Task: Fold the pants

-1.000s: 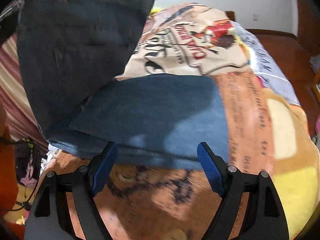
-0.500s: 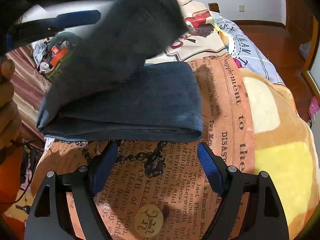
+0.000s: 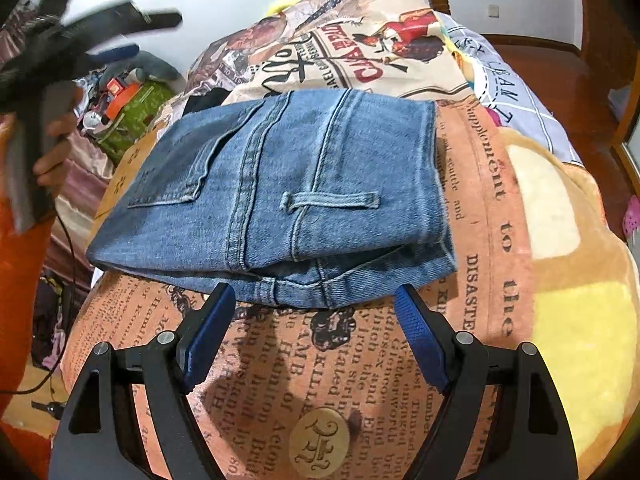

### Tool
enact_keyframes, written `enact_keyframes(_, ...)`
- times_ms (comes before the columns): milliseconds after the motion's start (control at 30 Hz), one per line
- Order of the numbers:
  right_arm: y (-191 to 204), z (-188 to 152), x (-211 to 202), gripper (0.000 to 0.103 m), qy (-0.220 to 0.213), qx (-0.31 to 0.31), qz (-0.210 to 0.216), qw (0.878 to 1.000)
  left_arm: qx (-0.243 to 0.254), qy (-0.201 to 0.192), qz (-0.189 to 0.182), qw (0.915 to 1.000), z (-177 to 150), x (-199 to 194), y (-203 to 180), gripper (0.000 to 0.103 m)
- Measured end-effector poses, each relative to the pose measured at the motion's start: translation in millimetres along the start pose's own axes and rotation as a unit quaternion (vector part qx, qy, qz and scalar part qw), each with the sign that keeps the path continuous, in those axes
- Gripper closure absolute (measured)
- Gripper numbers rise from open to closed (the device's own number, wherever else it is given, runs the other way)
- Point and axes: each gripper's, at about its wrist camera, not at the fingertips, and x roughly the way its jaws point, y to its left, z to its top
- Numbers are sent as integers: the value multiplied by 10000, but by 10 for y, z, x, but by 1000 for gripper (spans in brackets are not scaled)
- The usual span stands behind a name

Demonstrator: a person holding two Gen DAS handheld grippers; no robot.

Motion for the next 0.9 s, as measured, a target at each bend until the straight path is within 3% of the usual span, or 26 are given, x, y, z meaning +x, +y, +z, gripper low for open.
enact_keyframes(167,74,7,63,22,126,-46,-84,9999,7,590,319,9977,-127,608,246,6)
enact_keyframes(300,107,46,95,22,191,-114,-167,9996,666,1151,584,9894,-240,1091,190,6)
enact_keyframes(433,132,104,116,22,212,-167,-230,9994,1356,1280,929,9781,-434,1311,53,5)
enact_keyframes(767,183,196,159,22,326,-333,-462,9978,665,1439,290,9869,-721,1255,538,0)
enact_keyframes(900,171,180,139,22,323,-222,-406,9984,365,1450,257,9884,-915,1079,759,0)
